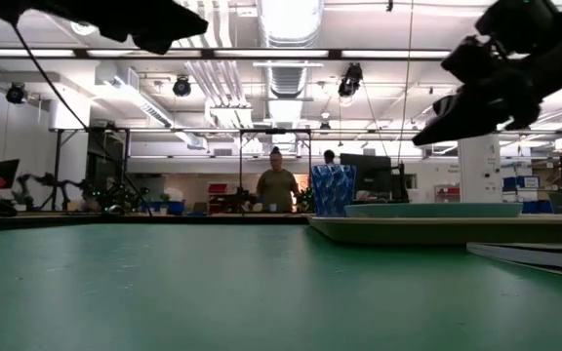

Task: Pick and place plate/cup/fork/spoon on tray
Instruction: Return to Home Position

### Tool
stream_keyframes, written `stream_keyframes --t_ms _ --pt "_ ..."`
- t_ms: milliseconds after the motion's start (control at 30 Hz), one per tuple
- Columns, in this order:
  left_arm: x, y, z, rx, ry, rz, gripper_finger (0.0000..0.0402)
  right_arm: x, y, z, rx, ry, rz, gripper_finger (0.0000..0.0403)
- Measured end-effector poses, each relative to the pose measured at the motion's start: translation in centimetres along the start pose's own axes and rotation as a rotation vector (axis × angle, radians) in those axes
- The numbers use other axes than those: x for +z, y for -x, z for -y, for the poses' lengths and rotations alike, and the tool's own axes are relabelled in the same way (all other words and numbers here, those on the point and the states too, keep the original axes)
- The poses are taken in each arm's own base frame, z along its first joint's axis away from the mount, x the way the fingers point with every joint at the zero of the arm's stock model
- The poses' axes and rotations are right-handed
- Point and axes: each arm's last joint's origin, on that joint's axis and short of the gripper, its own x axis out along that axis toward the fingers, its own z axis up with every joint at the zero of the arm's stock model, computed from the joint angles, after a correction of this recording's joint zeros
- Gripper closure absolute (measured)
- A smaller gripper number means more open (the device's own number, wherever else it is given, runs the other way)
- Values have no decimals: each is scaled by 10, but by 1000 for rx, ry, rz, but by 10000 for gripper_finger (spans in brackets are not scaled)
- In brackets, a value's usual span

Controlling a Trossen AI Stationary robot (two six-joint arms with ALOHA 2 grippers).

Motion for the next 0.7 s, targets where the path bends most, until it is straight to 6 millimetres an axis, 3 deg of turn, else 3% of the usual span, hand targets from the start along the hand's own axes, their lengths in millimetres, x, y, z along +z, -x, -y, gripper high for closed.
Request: stream_keyframes --t_ms 267,700 --pt "-32 25 -14 52 91 47 396 -14 20 -2 -6 21 104 394" --pt "-64 64 -21 105 145 211 396 -20 45 -3 -4 22 292 394"
